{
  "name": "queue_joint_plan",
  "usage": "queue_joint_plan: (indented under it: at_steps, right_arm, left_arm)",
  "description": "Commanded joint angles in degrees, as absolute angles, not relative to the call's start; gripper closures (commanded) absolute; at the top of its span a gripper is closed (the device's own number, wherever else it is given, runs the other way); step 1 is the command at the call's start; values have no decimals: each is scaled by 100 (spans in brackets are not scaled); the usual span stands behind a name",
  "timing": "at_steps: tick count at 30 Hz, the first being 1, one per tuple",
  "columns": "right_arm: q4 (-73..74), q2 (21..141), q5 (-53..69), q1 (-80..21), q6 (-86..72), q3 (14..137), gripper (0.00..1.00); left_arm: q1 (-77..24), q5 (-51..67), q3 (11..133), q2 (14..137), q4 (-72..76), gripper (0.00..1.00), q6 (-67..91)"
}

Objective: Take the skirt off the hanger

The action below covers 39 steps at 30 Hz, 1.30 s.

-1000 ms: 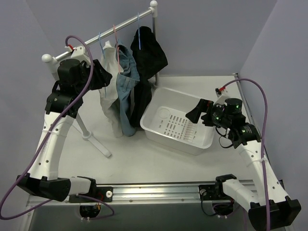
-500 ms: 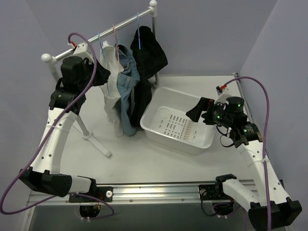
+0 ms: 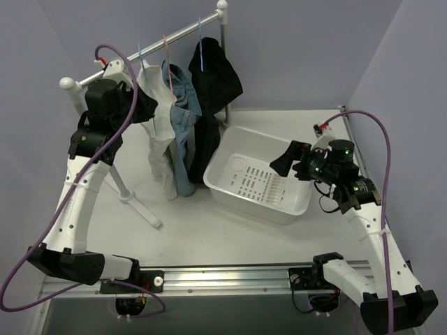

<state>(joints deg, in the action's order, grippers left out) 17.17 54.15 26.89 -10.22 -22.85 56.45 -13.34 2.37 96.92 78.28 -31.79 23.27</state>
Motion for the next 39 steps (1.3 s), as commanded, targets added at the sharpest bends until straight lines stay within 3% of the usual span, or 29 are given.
queue_joint_plan:
  at_steps: [1,10,20,31,39]
  right_arm:
    - [1696,5397,2760,-1046,-2259,5845,0]
    - [1801,5379,2777,-1046,-2250,5889,0]
    - [1872,5423,2848,-1055,-2197,5880,0]
    - [1925,5712,3146,-1107,-2373,5950,0]
    - [1784,6398,3797,-1888,-2567,6266,0]
  left_arm:
    - [-1310,316,10449,7778,-3058,98,2285]
    - [-1380,536,10284,7366,-3172,98,2469]
    - [-1415,703,8438,5661,-3322,98,2874]
    - [-1433,1195,7998,4465,-4822,98,3024]
    - [-1433,2056,7489,3587,-5396,98,3348]
